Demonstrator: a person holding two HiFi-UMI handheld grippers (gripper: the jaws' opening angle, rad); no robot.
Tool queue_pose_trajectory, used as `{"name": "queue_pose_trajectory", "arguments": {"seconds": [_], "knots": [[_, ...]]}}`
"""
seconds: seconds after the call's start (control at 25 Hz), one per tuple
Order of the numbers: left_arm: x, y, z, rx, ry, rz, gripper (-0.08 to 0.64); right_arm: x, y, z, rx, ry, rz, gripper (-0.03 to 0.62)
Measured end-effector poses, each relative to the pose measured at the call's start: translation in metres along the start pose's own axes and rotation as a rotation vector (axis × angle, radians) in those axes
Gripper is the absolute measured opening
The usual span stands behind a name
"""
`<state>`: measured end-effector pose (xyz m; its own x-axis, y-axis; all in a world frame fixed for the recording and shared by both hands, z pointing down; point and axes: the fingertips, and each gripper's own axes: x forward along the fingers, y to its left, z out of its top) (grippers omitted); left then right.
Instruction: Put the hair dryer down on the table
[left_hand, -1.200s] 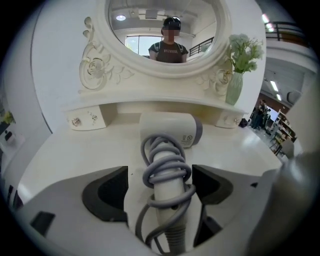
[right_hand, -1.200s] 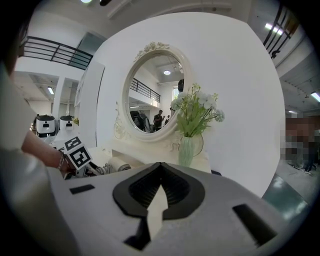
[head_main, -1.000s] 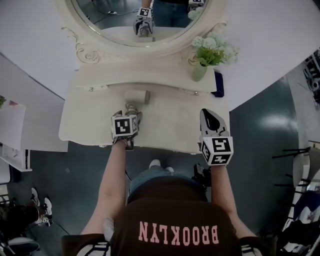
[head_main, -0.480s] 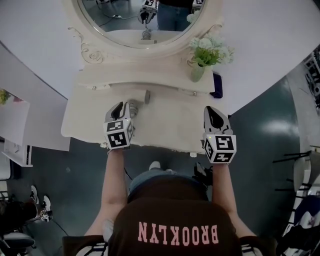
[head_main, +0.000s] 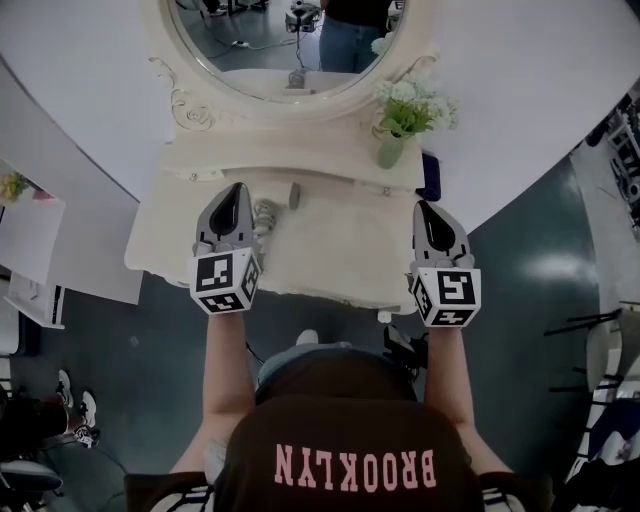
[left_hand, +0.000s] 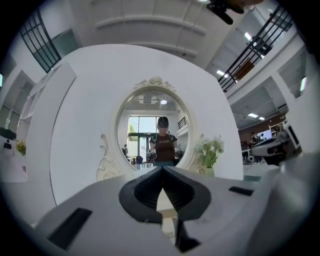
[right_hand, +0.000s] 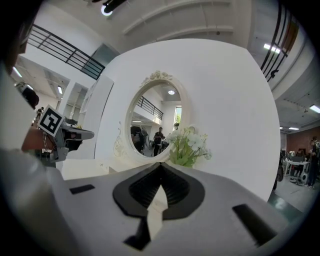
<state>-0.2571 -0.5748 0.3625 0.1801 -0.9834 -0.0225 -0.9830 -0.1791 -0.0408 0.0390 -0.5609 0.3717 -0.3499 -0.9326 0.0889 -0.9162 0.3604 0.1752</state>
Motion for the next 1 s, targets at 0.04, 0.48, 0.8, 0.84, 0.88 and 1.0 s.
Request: {"name": "queue_pose_trajectory", "arguments": {"seconds": [0.04, 0.48, 0.8, 0.84, 0.88, 1.0], "knots": [[-0.002, -0.001, 0.009, 0.002, -0.024, -0.002, 0.005, -0.002, 0.000, 0.006, -0.008, -0.015, 0.001, -0.002], [-0.022, -0.007, 0.084, 0.038, -0.213, -0.020, 0.005, -0.022, -0.015, 0.061, -0.071, -0.166, -0.049, -0.002], [-0.025, -0.011, 0.084, 0.049, -0.206, -0.043, 0.005, -0.027, -0.013, 0.063, -0.090, -0.169, -0.055, -0.002], [-0.026, -0.011, 0.083, 0.050, -0.204, -0.044, 0.006, -0.027, -0.013, 0.063, -0.088, -0.169, -0.054, -0.002], [-0.026, -0.011, 0.083, 0.052, -0.202, -0.045, 0.006, -0.027, -0.013, 0.063, -0.087, -0.167, -0.053, -0.002], [-0.028, -0.012, 0.082, 0.060, -0.197, -0.048, 0.005, -0.026, -0.012, 0.062, -0.088, -0.159, -0.050, -0.002]]}}
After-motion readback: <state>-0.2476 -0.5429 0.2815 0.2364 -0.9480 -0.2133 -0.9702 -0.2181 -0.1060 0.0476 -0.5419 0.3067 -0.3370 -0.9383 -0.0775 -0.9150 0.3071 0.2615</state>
